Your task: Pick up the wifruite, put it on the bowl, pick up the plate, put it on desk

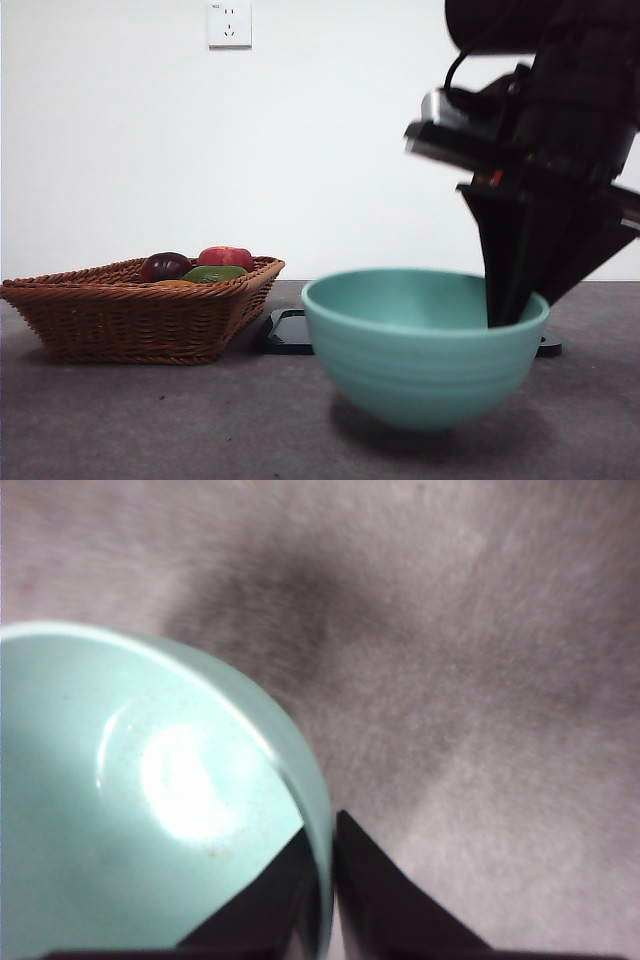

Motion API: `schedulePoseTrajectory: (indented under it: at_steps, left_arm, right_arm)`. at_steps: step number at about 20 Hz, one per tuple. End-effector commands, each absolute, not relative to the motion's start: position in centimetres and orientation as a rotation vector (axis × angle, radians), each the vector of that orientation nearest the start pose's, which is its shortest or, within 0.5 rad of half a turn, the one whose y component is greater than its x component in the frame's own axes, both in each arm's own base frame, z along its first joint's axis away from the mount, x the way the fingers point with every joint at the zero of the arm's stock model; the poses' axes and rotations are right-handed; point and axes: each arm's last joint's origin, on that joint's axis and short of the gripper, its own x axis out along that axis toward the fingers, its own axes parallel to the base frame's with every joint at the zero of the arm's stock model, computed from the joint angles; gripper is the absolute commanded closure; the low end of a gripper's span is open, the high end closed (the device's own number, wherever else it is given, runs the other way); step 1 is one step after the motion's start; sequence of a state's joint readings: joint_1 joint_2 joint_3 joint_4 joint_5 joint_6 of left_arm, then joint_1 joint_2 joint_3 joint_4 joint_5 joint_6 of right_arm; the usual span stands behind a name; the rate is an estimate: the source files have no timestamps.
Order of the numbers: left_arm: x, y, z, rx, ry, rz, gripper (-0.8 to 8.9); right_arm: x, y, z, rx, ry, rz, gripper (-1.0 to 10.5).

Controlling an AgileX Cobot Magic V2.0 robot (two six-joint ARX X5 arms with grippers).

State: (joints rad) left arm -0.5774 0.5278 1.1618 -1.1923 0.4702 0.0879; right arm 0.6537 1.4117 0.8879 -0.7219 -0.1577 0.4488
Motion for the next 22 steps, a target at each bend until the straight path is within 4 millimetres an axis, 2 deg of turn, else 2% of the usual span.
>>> schedulePoseTrajectory:
  at_steps: [1,4,11,14,17,22]
  left_arm:
    - [2.0,-2.9,38.4,0.114,0.514,-1.055,3.1]
    - [2.0,-2.9,38.4,0.114,0.514,-1.055,3.1]
    - [2.0,-2.9,38.4,0.114,0.514,-1.055,3.1]
    - [2.0,-2.9,38.4,0.113,0.514,-1.055,3.1]
    - [2.0,-2.9,38.4,0.113,0.514,-1.055,3.1]
    - [2.0,-2.9,38.4,0.113,0.514,-1.055,3.1]
  right_arm:
    - [20.3,16.4,19.1,0.067,1.39,0.385,9.3]
    - [20.7,16.7,18.1,0.064,1.412,0.369,9.3]
    - [20.6,16.7,18.1,0.05,1.409,0.38,9.1]
    - [20.4,16.5,18.5,0.046,1.41,0.384,6.6]
    - [19.6,16.0,19.9,0.041,1.387,0.402,5.4]
    - [16.7,13.7,24.6,0.071,1.264,0.459,4.2]
